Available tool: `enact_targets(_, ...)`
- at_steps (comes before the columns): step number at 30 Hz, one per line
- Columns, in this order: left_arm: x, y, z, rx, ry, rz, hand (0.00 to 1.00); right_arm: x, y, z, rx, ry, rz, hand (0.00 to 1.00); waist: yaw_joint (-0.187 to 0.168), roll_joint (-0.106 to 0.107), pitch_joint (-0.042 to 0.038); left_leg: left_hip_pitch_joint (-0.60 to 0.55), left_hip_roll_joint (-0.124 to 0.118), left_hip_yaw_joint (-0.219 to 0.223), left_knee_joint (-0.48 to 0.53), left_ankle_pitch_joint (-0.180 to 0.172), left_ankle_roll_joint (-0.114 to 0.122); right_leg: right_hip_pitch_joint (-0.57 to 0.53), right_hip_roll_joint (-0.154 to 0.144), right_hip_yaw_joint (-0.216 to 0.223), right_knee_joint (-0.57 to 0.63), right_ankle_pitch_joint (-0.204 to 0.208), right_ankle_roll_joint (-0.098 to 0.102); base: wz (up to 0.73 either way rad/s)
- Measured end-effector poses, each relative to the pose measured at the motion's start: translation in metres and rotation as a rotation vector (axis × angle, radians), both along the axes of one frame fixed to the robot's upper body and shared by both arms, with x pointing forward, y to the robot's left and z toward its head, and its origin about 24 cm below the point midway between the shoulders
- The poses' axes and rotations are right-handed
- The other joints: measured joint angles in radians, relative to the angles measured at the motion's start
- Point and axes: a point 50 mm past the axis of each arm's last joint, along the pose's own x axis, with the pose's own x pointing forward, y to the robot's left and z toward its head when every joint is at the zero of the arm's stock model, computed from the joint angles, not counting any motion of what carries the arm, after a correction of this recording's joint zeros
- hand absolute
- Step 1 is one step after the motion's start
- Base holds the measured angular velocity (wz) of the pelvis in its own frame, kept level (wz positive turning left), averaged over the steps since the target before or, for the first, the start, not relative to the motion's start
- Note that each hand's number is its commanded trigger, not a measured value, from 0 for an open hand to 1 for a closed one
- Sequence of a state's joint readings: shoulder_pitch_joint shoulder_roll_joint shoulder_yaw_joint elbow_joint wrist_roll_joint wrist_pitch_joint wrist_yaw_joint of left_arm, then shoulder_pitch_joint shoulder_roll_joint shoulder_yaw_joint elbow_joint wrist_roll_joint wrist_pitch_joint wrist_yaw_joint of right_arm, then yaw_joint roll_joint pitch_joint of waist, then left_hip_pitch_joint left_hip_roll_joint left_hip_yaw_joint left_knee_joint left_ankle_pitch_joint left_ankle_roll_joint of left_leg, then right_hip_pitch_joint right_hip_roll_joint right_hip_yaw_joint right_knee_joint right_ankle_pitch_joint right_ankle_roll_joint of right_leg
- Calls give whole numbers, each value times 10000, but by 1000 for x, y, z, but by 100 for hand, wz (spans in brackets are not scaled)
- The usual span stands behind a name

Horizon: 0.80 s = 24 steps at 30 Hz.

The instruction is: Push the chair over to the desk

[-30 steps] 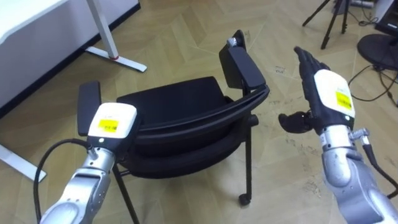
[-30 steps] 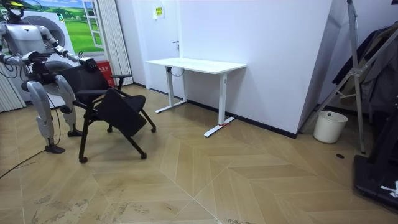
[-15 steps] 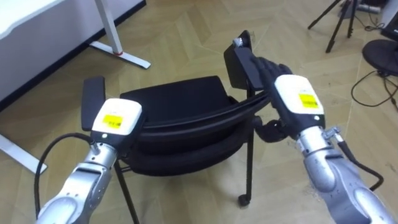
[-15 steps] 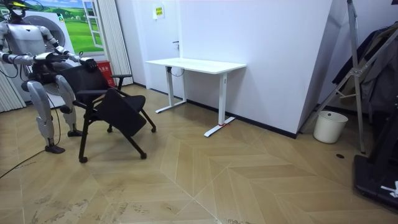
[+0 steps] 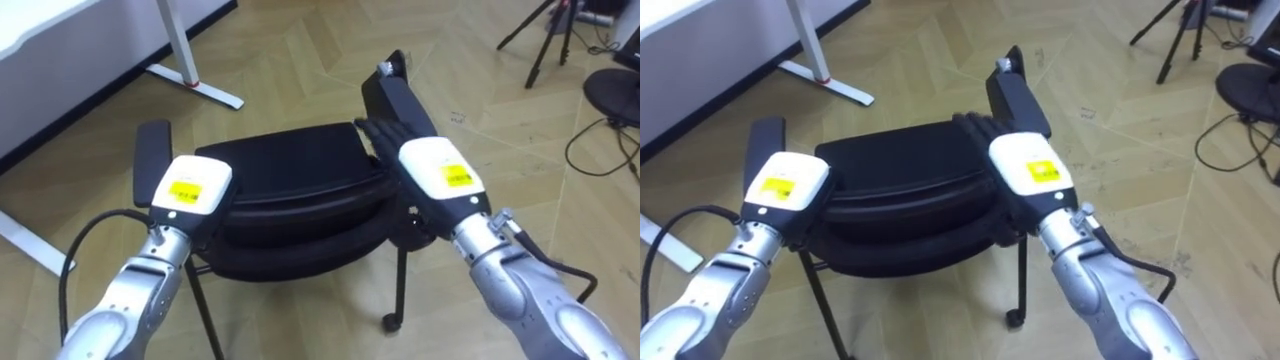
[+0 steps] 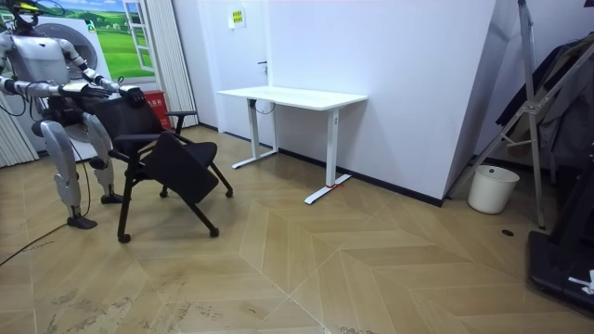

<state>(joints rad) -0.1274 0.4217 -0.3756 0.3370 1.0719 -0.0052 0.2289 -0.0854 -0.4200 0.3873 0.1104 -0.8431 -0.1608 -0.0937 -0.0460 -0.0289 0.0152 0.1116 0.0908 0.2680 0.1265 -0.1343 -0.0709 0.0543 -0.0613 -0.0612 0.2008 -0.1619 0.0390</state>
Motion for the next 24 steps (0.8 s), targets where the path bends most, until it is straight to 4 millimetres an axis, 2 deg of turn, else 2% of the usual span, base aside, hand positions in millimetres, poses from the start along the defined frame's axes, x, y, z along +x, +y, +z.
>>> enact_targets(8, 2, -7, 1, 31, -196, -377, 100, -6, 6, -11, -671, 503, 569, 0, 26, 31, -20, -156, -7, -285, 6, 0, 0, 30, -13, -243, -116, 0, 0, 9)
enact_targets(18, 1, -13, -7, 116, 62, -574, 100, -7, 1, -29, -1094, 607, 389, 0, 32, -21, -72, 31, -6, -416, 21, 0, 0, 337, -14, -401, -183, -1, 0, 4)
enact_targets(21, 3, -15, -9, 95, 145, -577, 100, -8, -2, -36, -1163, 629, 285, 0, 46, -80, -116, 68, -9, -526, 22, 0, 0, 472, -14, -511, -271, 8, -2, 11)
enact_targets(24, 5, -18, -11, 66, 235, -648, 100, -9, -5, -40, -1188, 599, 200, 0, 157, -61, -105, 158, -10, -528, 22, 0, 0, 586, -12, -519, -312, 25, -4, 1)
